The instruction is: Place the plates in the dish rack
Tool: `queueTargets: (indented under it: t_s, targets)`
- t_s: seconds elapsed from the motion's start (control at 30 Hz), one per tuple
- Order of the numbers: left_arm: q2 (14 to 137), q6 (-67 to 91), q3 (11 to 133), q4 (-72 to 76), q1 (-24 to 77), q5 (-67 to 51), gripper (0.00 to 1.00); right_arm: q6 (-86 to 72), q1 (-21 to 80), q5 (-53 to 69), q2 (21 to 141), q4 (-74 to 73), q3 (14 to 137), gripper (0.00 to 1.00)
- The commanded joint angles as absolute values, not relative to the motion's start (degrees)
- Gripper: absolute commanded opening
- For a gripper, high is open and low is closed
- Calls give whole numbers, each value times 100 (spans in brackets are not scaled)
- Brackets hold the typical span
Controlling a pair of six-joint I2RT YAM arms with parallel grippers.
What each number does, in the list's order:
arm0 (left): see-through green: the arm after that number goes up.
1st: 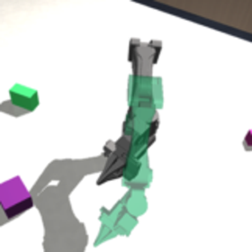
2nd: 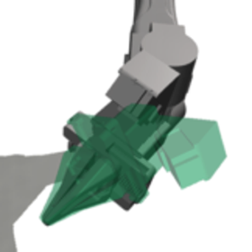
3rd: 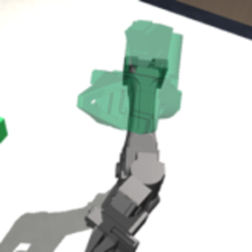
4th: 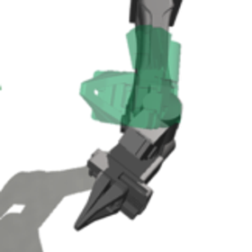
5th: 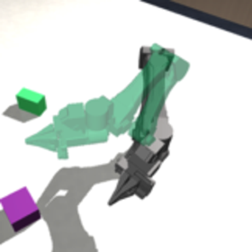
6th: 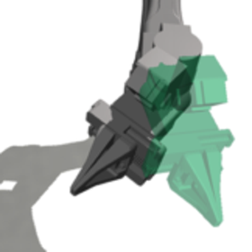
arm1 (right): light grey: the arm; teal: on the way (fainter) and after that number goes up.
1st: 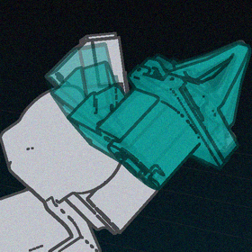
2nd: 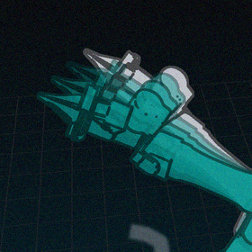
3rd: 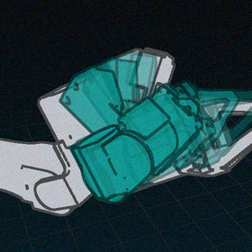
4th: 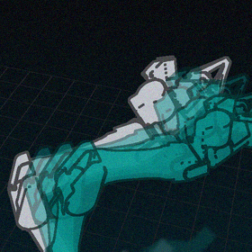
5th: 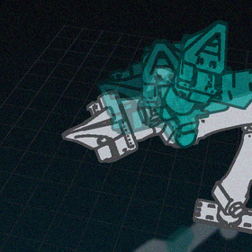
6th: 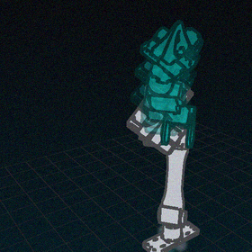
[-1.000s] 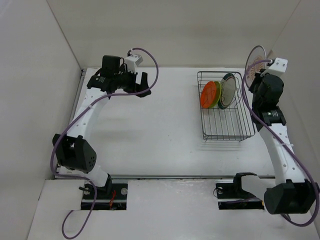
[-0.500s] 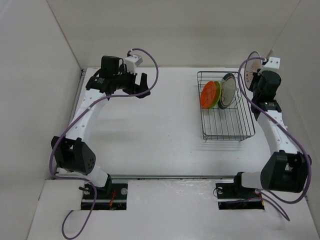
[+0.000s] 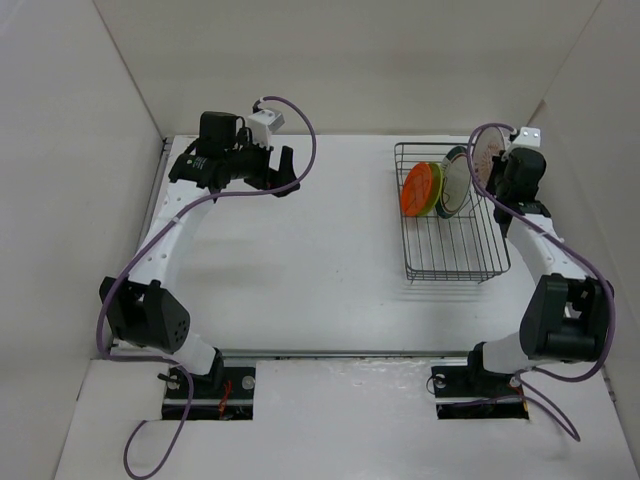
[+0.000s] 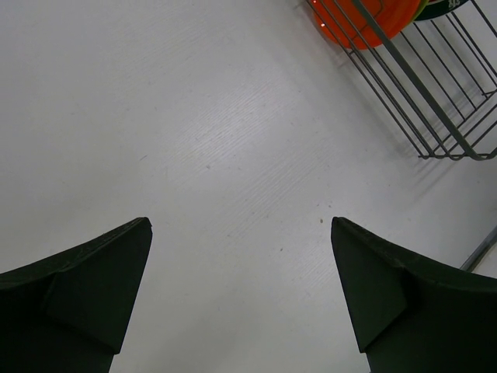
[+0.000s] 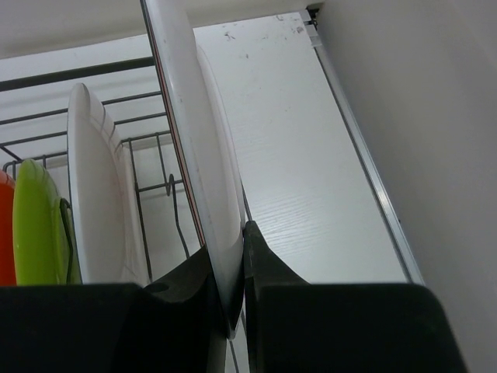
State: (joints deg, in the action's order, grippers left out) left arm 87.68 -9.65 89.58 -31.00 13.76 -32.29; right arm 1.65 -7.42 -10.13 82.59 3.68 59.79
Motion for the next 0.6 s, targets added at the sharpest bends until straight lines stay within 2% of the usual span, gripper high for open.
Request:
queueTargets:
  t_s: [0.0,0.5,0.57]
  targets:
    - [8473,-1037,8947,-2988,1380,-3278,100,-26,-747,-1116,8191,993,5942,2]
    - [8420,-1090,9000,-3094,1380,-3331,100,-79,-747,-1257,8551,993,5774,2]
    - [8420,-1090,9052,-3094,1380,-3279,100,-79,-695,-1257,8691,941,5774,6]
